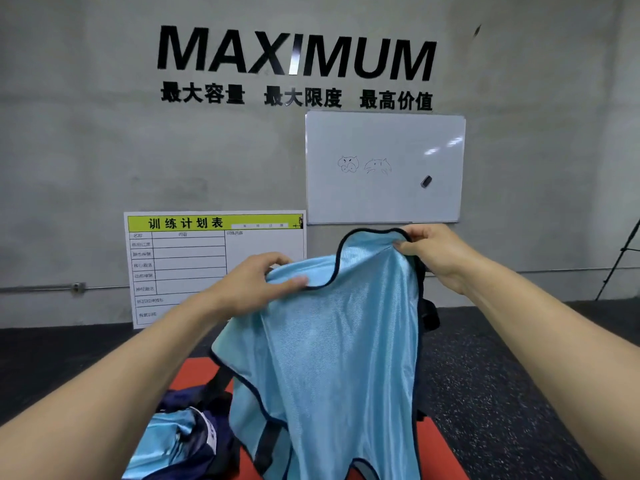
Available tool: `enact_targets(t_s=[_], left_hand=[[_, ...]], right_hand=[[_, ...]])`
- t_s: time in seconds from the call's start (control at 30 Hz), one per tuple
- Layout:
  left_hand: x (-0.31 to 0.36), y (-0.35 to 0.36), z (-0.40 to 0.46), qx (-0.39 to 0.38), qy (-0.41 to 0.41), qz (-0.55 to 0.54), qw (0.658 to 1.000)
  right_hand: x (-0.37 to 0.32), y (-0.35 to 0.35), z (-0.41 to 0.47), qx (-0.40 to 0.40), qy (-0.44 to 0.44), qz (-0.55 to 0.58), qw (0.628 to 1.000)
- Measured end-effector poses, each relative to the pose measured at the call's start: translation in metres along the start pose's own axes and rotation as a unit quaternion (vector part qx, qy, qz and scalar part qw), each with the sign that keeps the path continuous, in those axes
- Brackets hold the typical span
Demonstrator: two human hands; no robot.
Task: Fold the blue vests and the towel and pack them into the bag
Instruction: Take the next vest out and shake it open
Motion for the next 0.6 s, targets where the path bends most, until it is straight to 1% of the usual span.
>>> enact_targets(t_s=[0.07,0.1,0.2,0.3,0.33,0.47,0.6], left_hand=[[-0.005,0.006,-0.004,-0.070,-0.005,0.022,0.997],[-0.008,0.008,-0.005,-0.087,-0.008,0.035,0.996],[-0.016,0.014,-0.006,-0.094,-0.004,0.045,0.995],[-0.010,0.027,-0.010,-0.112,0.010,-0.020,0.993],[-0.006,0.032,-0.010,-0.110,0.012,-0.037,0.993],[0.021,0.043,-0.005,-0.074,0.039,-0.042,0.996],[0.040,0.052,0.000,-0.018,0.039,-0.107,0.993]], right_hand=[[0.003,-0.001,-0.001,0.004,-0.007,0.001,1.000],[0.004,-0.001,-0.001,0.009,-0.013,0.003,1.000],[0.005,0.002,0.000,0.013,-0.023,0.011,1.000],[0.004,0.010,-0.001,0.005,-0.028,-0.011,1.000],[0.004,0.015,-0.003,-0.002,-0.033,-0.018,0.999],[0.001,0.038,-0.011,-0.028,-0.062,-0.050,0.996],[-0.004,0.061,-0.016,-0.066,-0.094,-0.065,0.991]])
Point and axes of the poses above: each hand's wrist, its own z-axis towards the middle knuckle, its own y-axis out of the palm, x = y × z, the point moved 4 cm from there along z, towards the middle knuckle, and after that the axes turned 5 degrees about y, right-handed, at the moved point
